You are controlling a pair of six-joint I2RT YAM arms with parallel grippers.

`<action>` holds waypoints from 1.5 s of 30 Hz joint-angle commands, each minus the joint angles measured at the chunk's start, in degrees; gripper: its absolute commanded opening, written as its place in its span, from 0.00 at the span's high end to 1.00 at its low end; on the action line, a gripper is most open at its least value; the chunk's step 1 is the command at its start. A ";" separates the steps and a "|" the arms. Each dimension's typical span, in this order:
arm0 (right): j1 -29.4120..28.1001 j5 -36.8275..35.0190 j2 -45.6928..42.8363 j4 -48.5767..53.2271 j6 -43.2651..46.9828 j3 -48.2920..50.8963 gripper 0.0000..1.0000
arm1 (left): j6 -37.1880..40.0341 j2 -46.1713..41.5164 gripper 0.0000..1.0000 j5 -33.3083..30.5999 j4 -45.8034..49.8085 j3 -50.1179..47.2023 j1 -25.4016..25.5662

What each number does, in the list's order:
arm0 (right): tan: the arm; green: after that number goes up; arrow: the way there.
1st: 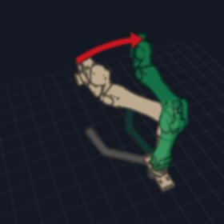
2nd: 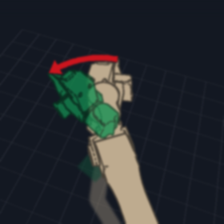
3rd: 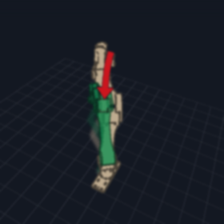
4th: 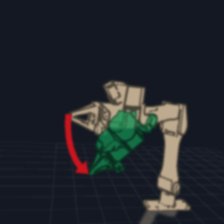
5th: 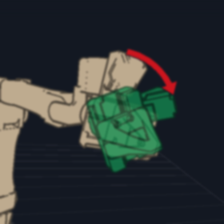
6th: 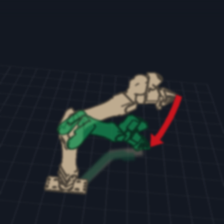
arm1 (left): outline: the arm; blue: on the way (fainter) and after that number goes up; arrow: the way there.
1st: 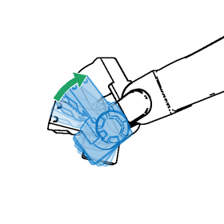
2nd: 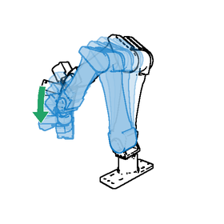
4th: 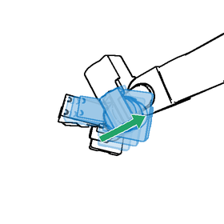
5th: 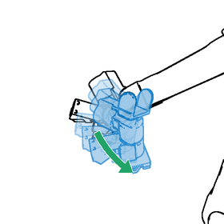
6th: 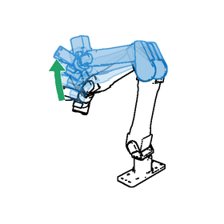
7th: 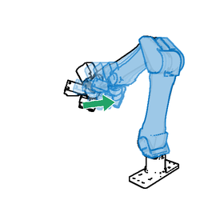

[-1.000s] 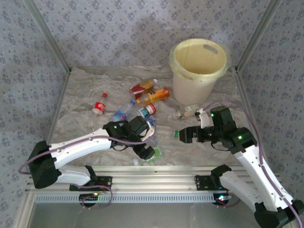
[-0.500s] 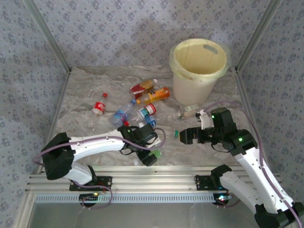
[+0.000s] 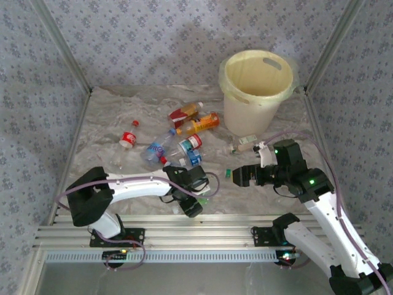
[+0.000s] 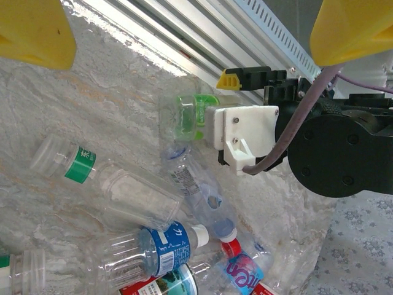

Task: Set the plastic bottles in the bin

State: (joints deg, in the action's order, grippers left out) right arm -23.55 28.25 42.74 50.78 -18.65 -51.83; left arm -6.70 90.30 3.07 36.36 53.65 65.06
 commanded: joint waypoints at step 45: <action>-6.35 -9.84 5.87 -40.84 -24.28 10.91 0.05 | -30.87 -11.51 0.51 11.27 -36.29 1.64 -9.07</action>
State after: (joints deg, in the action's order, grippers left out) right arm -28.75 20.49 47.64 12.91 -42.09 -41.23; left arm -35.68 78.65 12.56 4.78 53.74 56.21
